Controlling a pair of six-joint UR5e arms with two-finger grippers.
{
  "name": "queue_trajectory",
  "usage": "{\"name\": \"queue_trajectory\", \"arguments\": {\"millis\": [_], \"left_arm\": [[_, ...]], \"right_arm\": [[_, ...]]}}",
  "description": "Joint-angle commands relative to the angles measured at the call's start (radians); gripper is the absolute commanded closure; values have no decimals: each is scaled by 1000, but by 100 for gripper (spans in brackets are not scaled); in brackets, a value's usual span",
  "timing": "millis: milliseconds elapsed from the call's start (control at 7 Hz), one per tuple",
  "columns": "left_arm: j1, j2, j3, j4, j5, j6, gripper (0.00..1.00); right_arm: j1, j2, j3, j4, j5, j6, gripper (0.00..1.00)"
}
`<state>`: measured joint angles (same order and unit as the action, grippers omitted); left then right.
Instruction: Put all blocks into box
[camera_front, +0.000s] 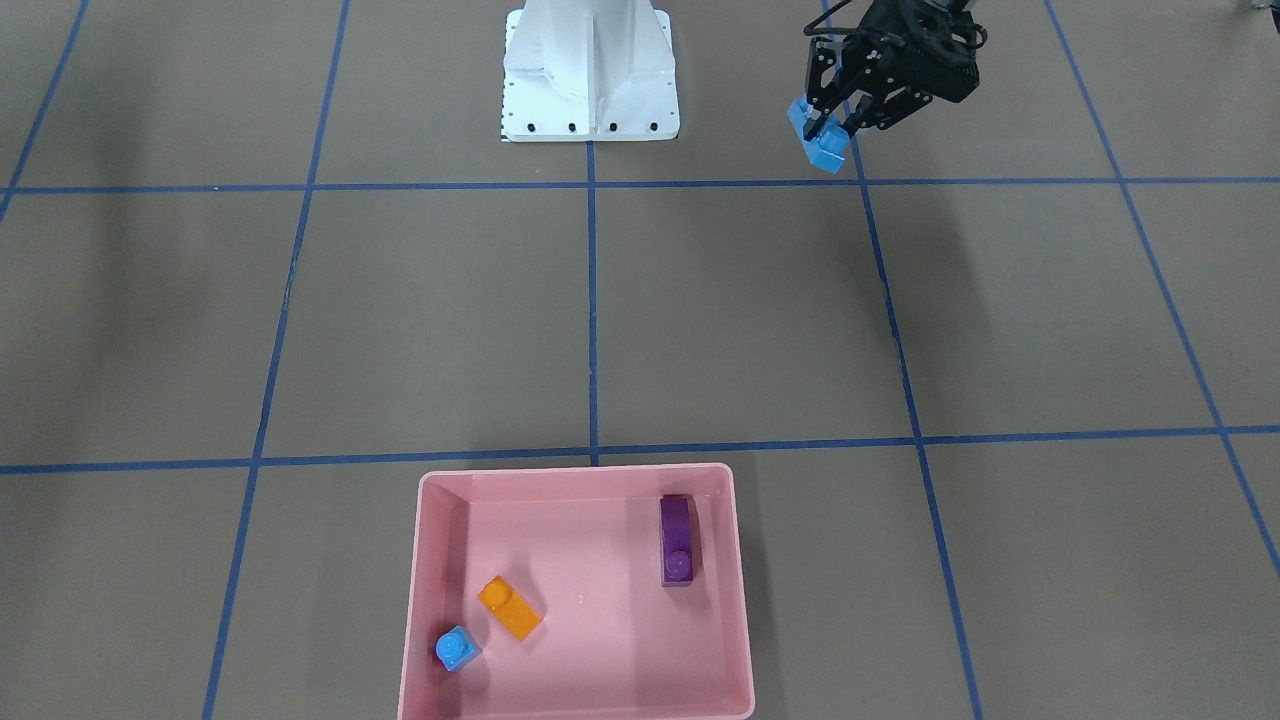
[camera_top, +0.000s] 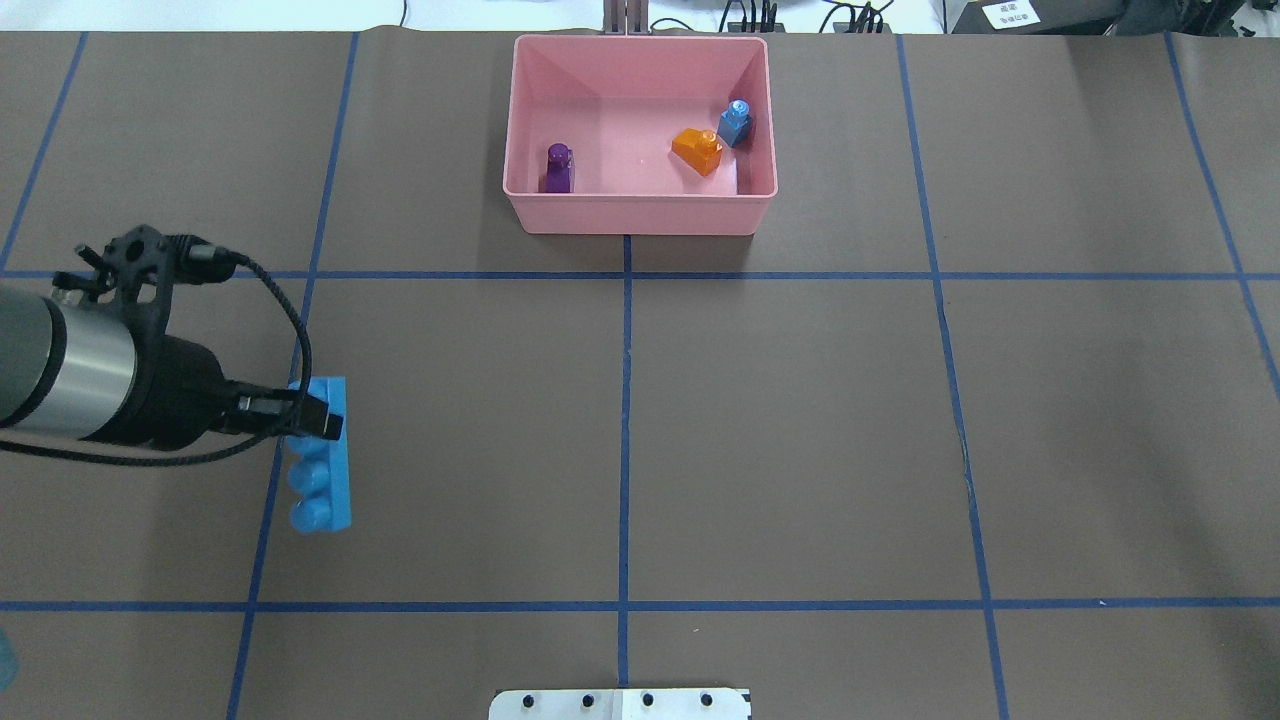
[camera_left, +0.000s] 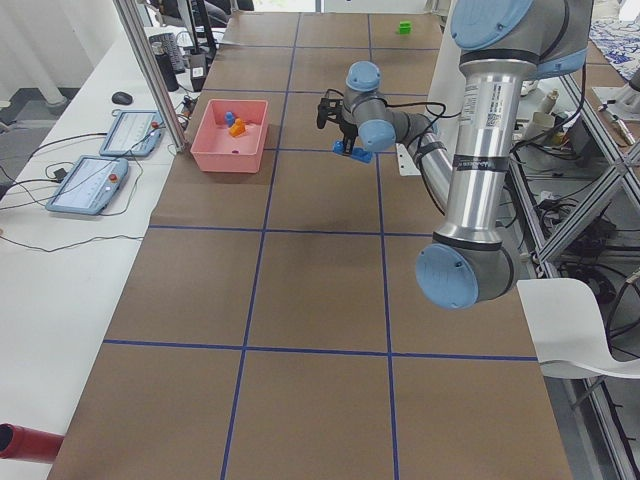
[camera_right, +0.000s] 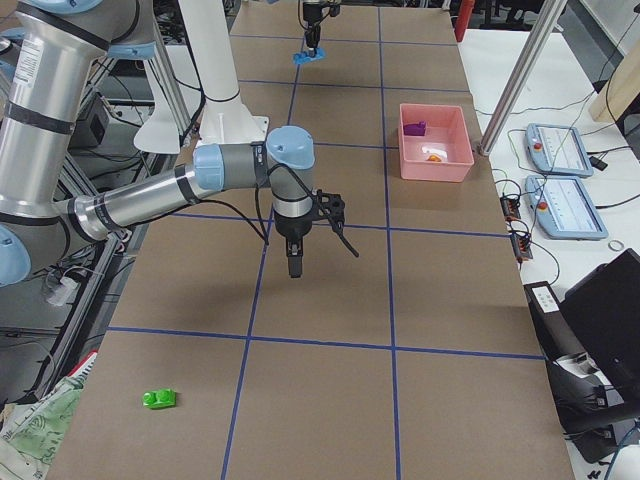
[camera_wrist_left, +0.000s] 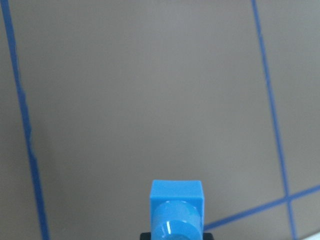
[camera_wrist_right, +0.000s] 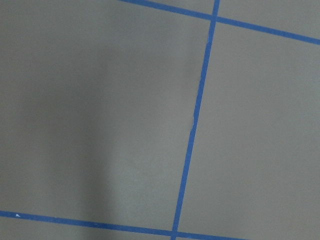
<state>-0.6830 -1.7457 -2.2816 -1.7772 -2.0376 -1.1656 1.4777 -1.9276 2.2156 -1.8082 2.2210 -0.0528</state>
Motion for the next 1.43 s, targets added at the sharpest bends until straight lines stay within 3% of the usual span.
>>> {"name": "queue_trajectory", "arguments": {"millis": [0, 286, 714, 1000, 1286], "left_arm": [[-120, -214, 133, 50, -4, -51, 100], [-182, -428, 320, 65, -3, -122, 100], [-237, -786, 743, 56, 8, -212, 100], [-234, -941, 1010, 39, 88, -220, 100], [-199, -1066, 1305, -73, 143, -220, 100]], "right_arm": [[29, -39, -143, 163, 0, -39, 1], [33, -117, -189, 283, 12, -30, 1], [45, -178, -192, 305, 68, -28, 0], [46, -226, -203, 352, 78, 2, 0], [46, -232, -261, 388, 80, 5, 0]]}}
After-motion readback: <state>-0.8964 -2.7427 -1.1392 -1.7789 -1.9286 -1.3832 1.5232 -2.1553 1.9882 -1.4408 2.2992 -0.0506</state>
